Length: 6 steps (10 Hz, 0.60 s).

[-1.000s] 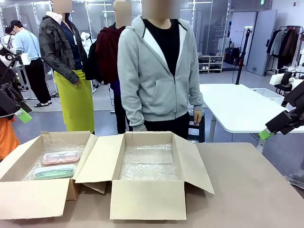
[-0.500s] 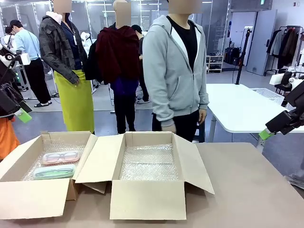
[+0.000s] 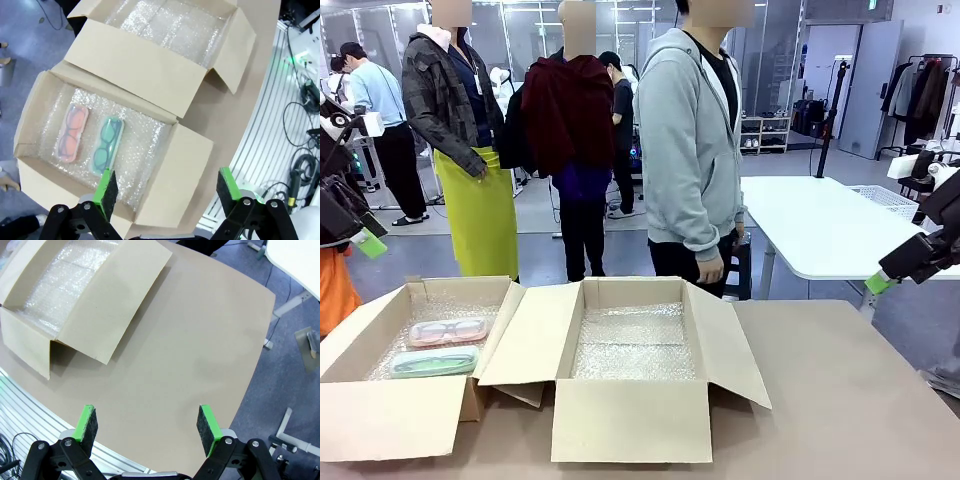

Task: Pack the glasses set securely to prepare it for shipping.
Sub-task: Position the Package Box on the left side of the table.

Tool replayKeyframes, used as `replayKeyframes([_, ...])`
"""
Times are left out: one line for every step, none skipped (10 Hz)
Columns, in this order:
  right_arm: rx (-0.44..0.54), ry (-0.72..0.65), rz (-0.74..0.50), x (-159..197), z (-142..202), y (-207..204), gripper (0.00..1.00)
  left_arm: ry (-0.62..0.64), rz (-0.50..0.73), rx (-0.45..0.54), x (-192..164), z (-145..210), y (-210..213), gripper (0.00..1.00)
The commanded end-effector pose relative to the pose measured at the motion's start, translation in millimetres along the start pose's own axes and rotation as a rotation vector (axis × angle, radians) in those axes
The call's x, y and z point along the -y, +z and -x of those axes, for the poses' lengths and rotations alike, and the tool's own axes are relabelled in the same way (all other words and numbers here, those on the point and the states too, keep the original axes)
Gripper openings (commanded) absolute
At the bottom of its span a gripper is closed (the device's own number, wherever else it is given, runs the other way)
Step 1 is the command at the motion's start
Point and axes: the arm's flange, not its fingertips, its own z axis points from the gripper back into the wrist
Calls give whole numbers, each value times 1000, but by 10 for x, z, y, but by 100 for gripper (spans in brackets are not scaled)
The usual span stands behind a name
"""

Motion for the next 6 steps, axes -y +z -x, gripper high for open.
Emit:
replayKeyframes([-1,-3,13,-13,21,-5,100,2,-18,-15,15,4,29,100])
replayKeyframes([-1,-3,13,-13,21,-5,100,2,-18,-15,15,4,29,100])
replayKeyframes([-1,-3,13,-13,21,-5,100,2,-18,-15,15,4,29,100])
replayKeyframes([-1,-3,13,-13,21,-5,100,2,-18,-15,15,4,29,100])
replayKeyframes([-1,-3,13,-13,21,-5,100,2,-18,-15,15,4,29,100])
replayKeyframes([-1,-3,13,-13,21,-5,100,2,-18,-15,15,4,29,100])
